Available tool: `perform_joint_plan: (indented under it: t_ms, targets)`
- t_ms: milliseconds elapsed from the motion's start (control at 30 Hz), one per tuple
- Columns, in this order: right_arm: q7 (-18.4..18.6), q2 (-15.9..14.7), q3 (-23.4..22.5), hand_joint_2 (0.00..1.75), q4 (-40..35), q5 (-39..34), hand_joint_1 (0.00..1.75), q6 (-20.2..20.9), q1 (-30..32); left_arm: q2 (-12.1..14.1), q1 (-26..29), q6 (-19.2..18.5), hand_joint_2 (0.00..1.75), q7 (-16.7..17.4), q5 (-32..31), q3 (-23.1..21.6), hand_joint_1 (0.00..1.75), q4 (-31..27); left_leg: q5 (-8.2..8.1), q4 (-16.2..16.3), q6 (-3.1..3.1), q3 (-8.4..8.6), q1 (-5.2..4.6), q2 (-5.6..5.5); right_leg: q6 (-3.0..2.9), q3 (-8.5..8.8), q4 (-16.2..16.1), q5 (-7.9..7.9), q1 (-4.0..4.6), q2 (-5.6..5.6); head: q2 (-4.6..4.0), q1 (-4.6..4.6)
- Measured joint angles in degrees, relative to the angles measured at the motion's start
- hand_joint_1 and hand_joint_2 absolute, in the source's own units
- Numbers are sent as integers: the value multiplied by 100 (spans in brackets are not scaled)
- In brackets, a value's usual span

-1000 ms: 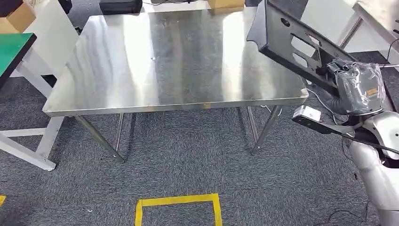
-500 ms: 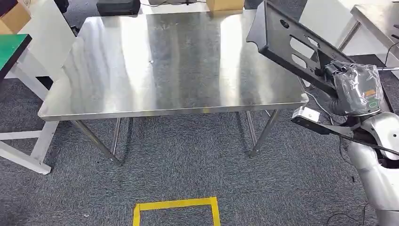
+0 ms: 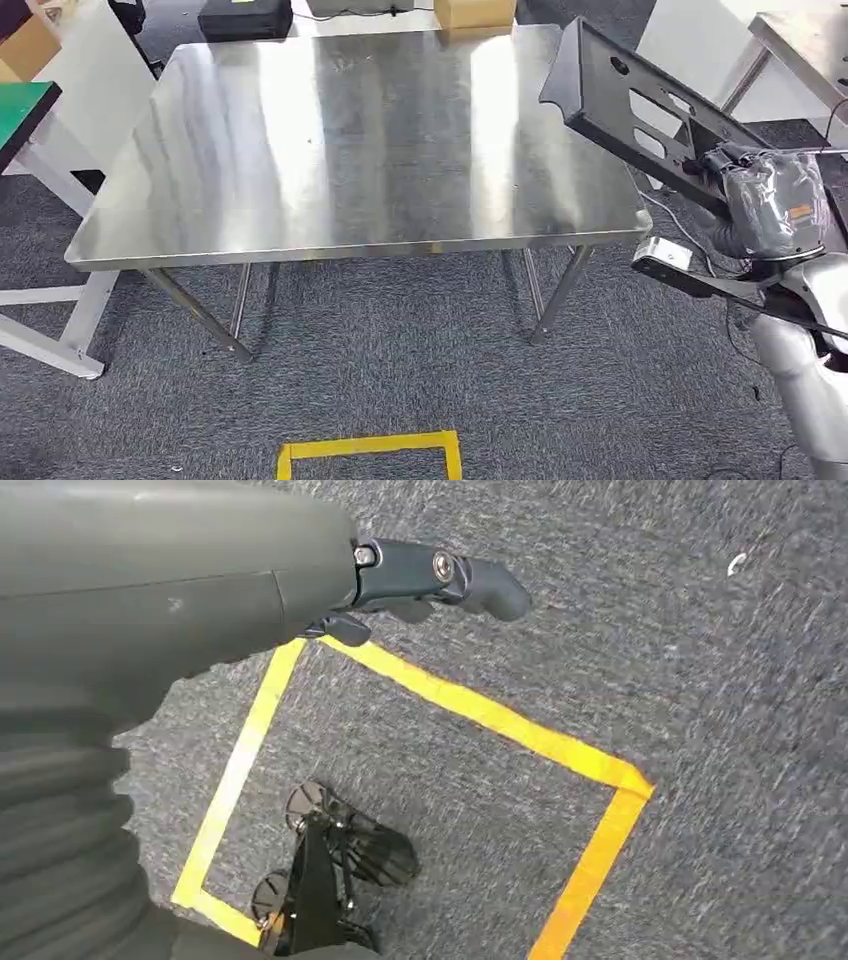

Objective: Take the parts from the cabinet and place them on the table.

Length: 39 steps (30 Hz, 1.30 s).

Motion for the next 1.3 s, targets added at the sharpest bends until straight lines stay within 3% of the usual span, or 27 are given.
perform_joint_plan:
  t_ms: [67,133,167,200,267,300,333,433,467,500,567,633,667,700,733,800,833,900,933,967,1033,1067,1133,1200,1233,1267,1300]
  targets:
    - [0,-24,-35,175,-20,0,175,-7,47,2,-3,0,175,0,-7,0,0,0,-353,676,-84,-335,27,7,-46,47,0,-33,1,-6,0,-31]
    - [0,-18,-40,175,-20,4,175,-7,83,-2,0,2,175,0,-7,0,0,2,-648,1555,-114,-863,48,11,-83,66,1,-65,30,1,0,-37]
    - [0,-11,-40,175,-20,9,175,-7,98,-11,0,4,175,0,-11,0,0,2,-608,1713,-97,-1018,52,13,-81,84,1,-89,51,13,0,-33]
    - [-2,-2,-40,175,-20,13,175,-7,100,-11,0,11,175,0,-13,0,0,2,-421,1570,-57,-1019,46,10,-82,119,1,-113,76,26,0,-37]
    - [-2,0,-40,175,-20,24,175,-7,73,-11,-1,28,175,-2,-13,2,0,2,176,725,114,-695,-7,5,-91,214,-7,-164,144,41,0,-40]
    - [-2,2,-40,175,-20,31,175,-7,57,-2,-1,39,175,-2,-13,2,0,0,502,143,306,-443,-92,-19,-107,271,-32,-186,145,42,0,-38]
    - [-2,20,-40,175,-9,31,175,-7,48,39,-4,52,175,-2,-15,0,0,-4,432,12,429,-359,-123,22,-86,304,-59,-203,174,43,0,4]
    - [-2,37,-37,175,2,33,175,-7,44,48,-7,63,175,-11,-13,0,0,-4,416,-84,419,-322,-195,47,-36,321,-125,-215,116,36,0,-18]
    - [-4,22,-40,175,-4,33,175,-9,43,50,-9,68,175,-11,-11,2,0,-4,434,-206,456,-246,-211,47,0,376,-223,-193,130,34,0,-28]
    - [-4,9,-53,175,-7,35,175,-11,74,50,1,68,175,-11,-13,0,0,-7,547,-538,472,-22,-113,47,-13,378,-201,-220,186,10,0,-11]
    - [-9,11,-59,175,2,35,175,-11,-15,17,-5,63,175,-15,-13,2,0,-4,587,-675,489,135,-140,51,-73,125,374,-447,157,2,0,11]
    - [-9,2,-59,175,15,37,175,-11,-6,-11,-8,57,175,-13,-13,0,0,-2,526,-666,398,176,-137,46,-70,-397,1233,-698,159,0,0,19]
    - [-9,4,-57,175,31,39,175,-11,16,-20,-8,57,175,-13,-13,2,0,0,497,-649,377,183,-137,34,-35,-585,1460,-712,148,-1,0,11]
    - [-9,4,-57,175,41,39,175,-11,27,-28,-6,57,175,-13,-13,0,0,0,457,-616,352,190,-132,21,23,-633,1401,-611,139,-3,0,22]
    - [-9,2,-57,175,50,39,175,-9,21,-42,-5,57,175,-13,-13,2,0,2,402,-561,312,199,-120,13,105,-536,1071,-397,110,-9,0,17]
    - [-9,0,-57,175,59,63,175,-2,8,-59,-7,57,175,-11,-15,2,0,2,245,-372,209,197,-82,-6,280,-107,62,94,31,-50,0,19]
    - [-9,22,-50,175,87,66,175,4,3,-22,-7,66,175,-9,-13,2,0,-2,152,-274,142,151,-111,-14,242,-70,52,48,61,-68,0,30]
    - [-13,35,-22,175,116,105,175,31,3,-26,-7,72,175,-9,-15,2,0,0,52,-139,115,97,-128,-15,65,-35,24,20,64,-15,0,28]
    - [-13,37,-5,175,131,118,175,31,14,-26,-1,76,175,-4,-18,2,0,0,42,-130,111,98,-123,-11,34,-44,46,0,83,-14,0,4]
    - [-13,55,9,175,144,151,175,35,18,-22,-2,85,175,-2,-18,2,0,0,-1,-85,79,98,-91,-11,14,-49,50,-13,33,7,0,2]
    - [-20,67,35,175,159,197,175,39,3,-18,-5,87,175,0,-15,2,0,0,-150,132,-12,23,-70,-10,-35,-12,59,-47,34,14,0,-24]
    - [-20,76,50,175,164,208,175,42,-4,-15,-8,90,175,0,-15,2,0,0,-307,477,-61,-163,-45,-6,-41,-2,60,-53,44,18,0,-42]
    - [-20,87,89,175,179,247,175,57,-31,-18,-8,87,175,2,-15,2,0,0,-643,1423,-105,-738,-14,15,-53,2,62,-74,71,25,0,-44]
    - [-20,116,129,175,203,284,175,77,-31,-29,-7,87,175,11,-15,2,0,2,-576,1761,-51,-1068,-15,19,-57,26,61,-106,127,41,0,-42]
    - [-20,135,157,175,216,315,175,85,-40,-29,-7,87,175,11,-13,2,0,2,-317,1520,42,-1033,-44,16,-59,63,60,-128,182,48,0,-46]
    - [-18,142,183,175,223,341,175,101,-61,-29,-7,87,175,13,-13,2,0,2,-15,1121,183,-884,-99,13,-66,105,51,-154,255,51,0,-48]
    - [-17,146,203,175,231,380,175,109,-91,-29,-8,87,175,13,-13,2,0,2,274,652,379,-692,-195,-1,-79,150,33,-166,327,53,0,-57]
